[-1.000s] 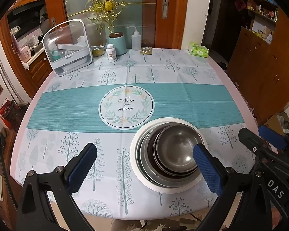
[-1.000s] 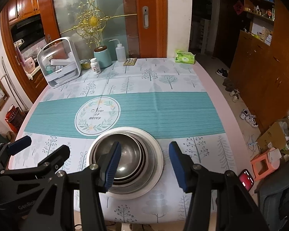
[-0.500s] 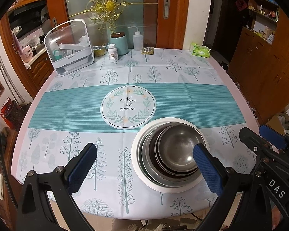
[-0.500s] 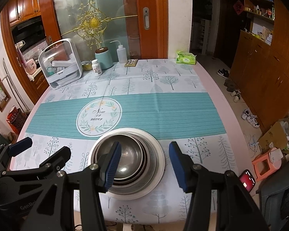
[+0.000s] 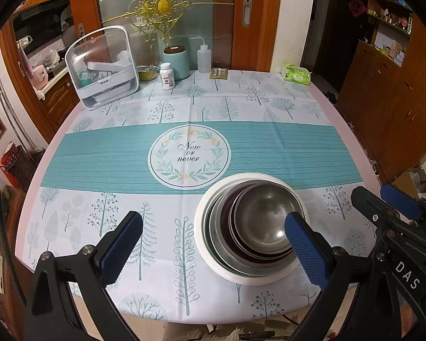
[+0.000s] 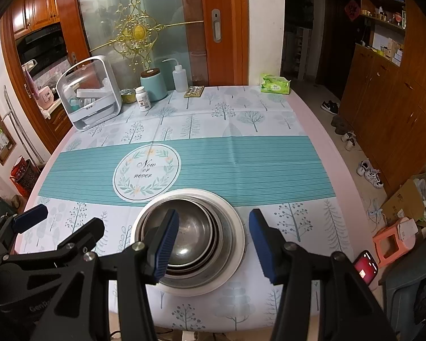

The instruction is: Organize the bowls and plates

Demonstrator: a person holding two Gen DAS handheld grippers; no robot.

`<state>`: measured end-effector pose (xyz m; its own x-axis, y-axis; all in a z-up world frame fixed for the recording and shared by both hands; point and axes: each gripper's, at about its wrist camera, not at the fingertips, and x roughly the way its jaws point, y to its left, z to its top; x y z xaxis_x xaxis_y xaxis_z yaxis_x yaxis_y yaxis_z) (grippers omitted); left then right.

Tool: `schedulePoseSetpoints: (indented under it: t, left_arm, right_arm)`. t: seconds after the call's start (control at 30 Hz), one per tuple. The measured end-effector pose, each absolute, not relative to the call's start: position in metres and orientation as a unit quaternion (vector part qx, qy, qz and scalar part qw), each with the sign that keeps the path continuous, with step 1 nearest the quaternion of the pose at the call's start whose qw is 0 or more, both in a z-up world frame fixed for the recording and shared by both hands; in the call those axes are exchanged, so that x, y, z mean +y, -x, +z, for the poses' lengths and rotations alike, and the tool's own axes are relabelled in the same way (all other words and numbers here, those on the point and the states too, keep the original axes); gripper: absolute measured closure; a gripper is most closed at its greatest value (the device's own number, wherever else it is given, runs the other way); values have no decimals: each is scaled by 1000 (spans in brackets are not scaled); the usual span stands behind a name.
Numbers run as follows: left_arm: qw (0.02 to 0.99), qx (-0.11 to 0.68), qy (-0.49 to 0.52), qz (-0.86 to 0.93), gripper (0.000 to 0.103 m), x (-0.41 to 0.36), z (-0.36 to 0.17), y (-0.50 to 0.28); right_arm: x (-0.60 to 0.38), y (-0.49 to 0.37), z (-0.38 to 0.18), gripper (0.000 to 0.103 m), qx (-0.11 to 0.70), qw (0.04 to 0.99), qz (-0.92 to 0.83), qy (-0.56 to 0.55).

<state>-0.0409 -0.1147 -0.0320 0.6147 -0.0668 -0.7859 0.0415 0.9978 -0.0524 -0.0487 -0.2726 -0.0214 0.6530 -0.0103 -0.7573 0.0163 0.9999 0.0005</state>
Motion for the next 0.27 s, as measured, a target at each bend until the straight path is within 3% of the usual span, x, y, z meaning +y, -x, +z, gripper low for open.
schedulePoseSetpoints:
  t: [0.27]
  left_arm:
    - [888,460,20,-20,3,-110,-41,39]
  right_arm:
    - [-268,42,-29,51,435,901,4,-1]
